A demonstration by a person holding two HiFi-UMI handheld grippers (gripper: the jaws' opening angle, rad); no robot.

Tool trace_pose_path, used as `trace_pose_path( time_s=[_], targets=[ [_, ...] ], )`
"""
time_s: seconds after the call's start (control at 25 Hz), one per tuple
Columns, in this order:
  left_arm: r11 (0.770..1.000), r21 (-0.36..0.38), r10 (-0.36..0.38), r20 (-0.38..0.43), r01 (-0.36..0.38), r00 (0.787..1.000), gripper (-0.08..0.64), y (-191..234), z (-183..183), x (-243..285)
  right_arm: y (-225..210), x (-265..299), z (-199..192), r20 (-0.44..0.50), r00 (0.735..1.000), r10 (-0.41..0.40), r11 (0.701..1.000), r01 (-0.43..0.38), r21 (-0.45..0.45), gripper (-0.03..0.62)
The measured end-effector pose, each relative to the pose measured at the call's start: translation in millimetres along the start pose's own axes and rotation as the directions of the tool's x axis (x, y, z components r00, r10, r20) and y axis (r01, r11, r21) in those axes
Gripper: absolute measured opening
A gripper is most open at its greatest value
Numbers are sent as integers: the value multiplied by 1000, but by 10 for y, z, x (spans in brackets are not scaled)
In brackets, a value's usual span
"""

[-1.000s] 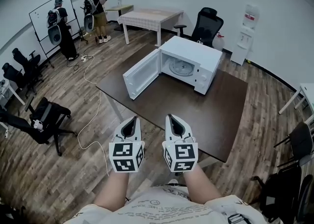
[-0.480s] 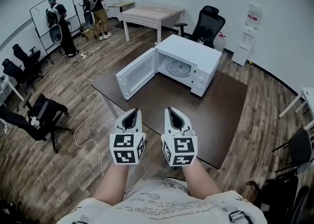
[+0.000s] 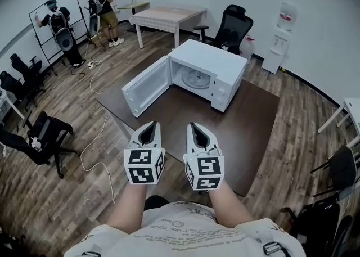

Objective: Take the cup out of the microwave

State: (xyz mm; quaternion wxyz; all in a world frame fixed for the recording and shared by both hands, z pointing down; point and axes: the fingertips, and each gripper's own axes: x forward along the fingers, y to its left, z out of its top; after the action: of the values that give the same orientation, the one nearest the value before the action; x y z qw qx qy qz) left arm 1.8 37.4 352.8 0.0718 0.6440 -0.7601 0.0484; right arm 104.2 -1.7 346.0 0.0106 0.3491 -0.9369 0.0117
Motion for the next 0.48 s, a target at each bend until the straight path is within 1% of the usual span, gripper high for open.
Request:
trace_pose_path(
  time_s=[0.2,0.48],
  targets=[
    [1000,6,-30,-4,30,1000,8,-67,63,193,-186,4,-68,-15,999,-31,999,32,20,11],
    [997,28,-66,4,65,998,8,-33,118,437,-347,201,-76,-14,996,-87,996,87,14,11]
  ],
)
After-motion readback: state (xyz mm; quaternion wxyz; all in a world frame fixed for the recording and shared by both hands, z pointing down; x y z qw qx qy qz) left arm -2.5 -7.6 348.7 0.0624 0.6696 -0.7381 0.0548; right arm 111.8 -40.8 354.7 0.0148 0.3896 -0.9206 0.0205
